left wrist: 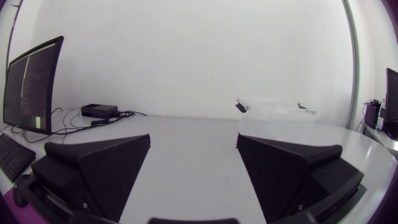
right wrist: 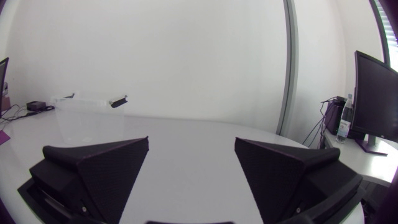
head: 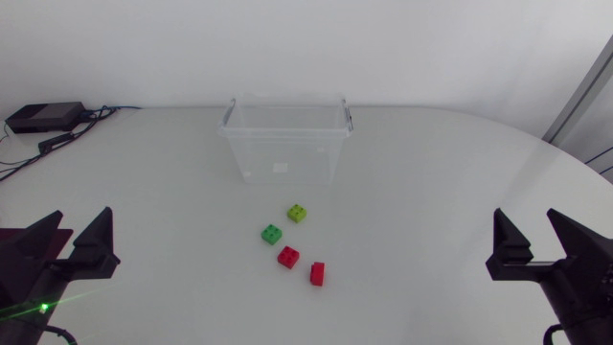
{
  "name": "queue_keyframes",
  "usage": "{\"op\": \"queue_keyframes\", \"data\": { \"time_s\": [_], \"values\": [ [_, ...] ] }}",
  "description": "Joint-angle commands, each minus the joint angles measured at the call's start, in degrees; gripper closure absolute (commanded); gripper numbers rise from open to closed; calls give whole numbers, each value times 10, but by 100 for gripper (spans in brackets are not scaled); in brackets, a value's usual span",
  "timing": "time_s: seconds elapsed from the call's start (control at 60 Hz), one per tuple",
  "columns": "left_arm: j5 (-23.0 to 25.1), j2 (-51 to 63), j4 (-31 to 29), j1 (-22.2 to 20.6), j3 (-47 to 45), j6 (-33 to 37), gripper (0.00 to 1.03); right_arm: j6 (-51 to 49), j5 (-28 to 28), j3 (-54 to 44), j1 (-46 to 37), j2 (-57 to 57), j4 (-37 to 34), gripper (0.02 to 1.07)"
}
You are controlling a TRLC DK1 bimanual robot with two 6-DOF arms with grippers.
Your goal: Pick up the duplo bricks and place them in the container
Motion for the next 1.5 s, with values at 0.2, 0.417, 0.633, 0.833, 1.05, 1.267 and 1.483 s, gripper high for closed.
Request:
{"op": "queue_keyframes", "data": {
  "time_s": [0.2, 0.417, 0.633, 0.833, 1.05, 1.267, 1.483],
  "values": [
    [-3, -4, -16, 1, -2, -15, 6, 14, -3, -5, 2, -4, -7, 7],
    [-3, -4, -16, 1, -2, -15, 6, 13, -3, -4, 2, -4, 2, 7],
    [-3, -6, -15, -4, -2, -2, 6, 14, -13, 59, 7, 42, 1, 7],
    [-4, -1, -39, -6, 36, 13, 8, 15, -13, 180, 38, 230, -3, 7],
    [-3, 142, -48, -13, 143, 13, 8, 43, -20, 266, 77, 351, -42, 7],
    [-2, 259, -75, -42, 221, -8, 9, 61, -50, 327, 95, 500, -90, 7],
    [13, 447, -129, -53, 306, -10, 12, 59, -167, 391, 62, 665, -150, 7]
  ]
}}
